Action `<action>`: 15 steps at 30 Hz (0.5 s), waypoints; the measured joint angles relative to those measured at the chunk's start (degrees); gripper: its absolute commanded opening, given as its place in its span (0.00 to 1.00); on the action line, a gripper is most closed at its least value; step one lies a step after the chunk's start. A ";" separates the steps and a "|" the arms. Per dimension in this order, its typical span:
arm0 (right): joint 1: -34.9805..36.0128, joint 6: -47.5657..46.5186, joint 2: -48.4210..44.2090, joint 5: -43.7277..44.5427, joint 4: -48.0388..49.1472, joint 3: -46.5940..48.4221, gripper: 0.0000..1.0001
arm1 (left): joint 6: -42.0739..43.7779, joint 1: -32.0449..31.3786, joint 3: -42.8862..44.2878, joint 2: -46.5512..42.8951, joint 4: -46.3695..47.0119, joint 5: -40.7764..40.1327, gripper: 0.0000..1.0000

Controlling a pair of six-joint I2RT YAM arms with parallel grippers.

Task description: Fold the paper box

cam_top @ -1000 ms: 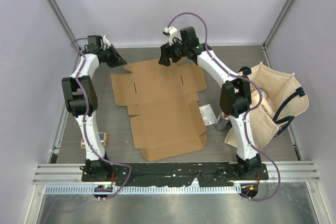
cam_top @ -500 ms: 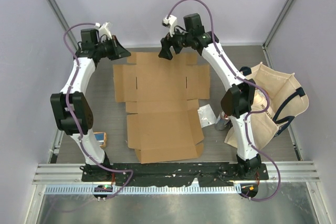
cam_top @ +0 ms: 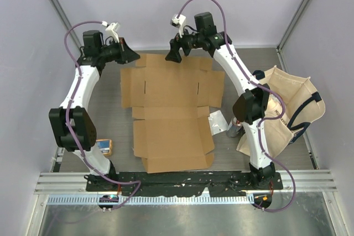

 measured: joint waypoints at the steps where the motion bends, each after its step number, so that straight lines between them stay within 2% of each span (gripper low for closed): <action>1: 0.00 0.07 0.00 -0.35 0.00 0.02 0.89 | 0.31 -0.15 -0.28 -0.66 0.00 0.17 0.00; 10: 0.04 0.09 0.81 -3.04 0.02 0.07 0.86 | 2.56 -2.12 -0.94 -4.37 0.46 0.72 0.00; 13: 0.13 0.24 1.33 -4.61 -0.15 0.04 0.80 | 2.95 -2.97 -0.94 -4.76 0.44 0.70 0.00; 15: 0.17 0.48 1.42 -5.53 -0.15 0.04 0.70 | 3.10 -3.37 -0.94 -4.83 0.44 0.66 0.00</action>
